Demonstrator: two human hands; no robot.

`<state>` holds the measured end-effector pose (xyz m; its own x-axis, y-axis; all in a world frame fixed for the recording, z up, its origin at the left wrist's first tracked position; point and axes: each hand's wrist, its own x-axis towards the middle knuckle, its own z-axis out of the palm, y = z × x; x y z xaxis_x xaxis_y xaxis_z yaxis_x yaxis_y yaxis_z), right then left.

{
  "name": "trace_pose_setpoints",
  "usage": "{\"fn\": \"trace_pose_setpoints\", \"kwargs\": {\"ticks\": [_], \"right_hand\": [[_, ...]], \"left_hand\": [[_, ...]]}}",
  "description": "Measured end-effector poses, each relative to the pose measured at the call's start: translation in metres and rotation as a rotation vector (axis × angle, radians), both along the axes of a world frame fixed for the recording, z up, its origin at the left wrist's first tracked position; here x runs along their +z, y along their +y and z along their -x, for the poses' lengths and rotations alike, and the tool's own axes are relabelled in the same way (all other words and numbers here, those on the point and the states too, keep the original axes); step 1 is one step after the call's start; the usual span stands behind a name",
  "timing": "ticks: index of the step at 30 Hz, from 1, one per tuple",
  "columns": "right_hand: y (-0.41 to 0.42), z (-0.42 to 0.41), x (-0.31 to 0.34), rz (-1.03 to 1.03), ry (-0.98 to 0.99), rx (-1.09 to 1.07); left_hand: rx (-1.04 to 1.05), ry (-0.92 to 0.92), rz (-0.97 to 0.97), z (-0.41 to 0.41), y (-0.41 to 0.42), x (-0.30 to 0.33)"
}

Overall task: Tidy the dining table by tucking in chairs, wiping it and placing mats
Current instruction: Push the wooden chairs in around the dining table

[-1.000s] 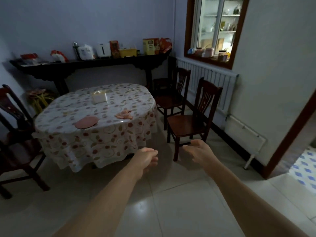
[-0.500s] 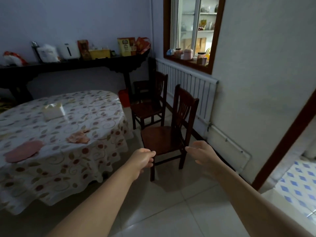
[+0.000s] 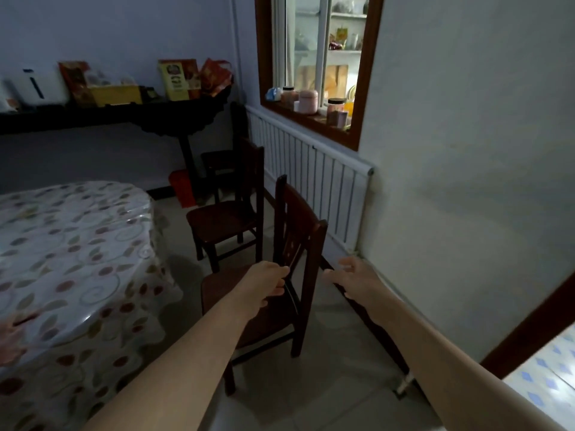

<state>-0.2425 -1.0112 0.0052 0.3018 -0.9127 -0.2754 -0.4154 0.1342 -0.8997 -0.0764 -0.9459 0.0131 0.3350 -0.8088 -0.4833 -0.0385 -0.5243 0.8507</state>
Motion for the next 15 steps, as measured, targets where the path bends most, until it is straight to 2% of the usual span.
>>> {"fn": "trace_pose_setpoints", "kwargs": {"ticks": [6, 11, 15], "right_hand": [[-0.153, -0.003, -0.022, -0.011, -0.052, 0.098], [-0.274, -0.009, -0.036, -0.047, 0.000, 0.254], [-0.349, -0.027, -0.044, -0.060, 0.051, 0.347]], "left_hand": [[0.102, -0.045, -0.014, 0.013, -0.141, -0.016], [0.221, -0.005, -0.085, 0.024, -0.240, -0.039], [0.268, -0.058, -0.098, 0.016, -0.300, -0.059]]}}
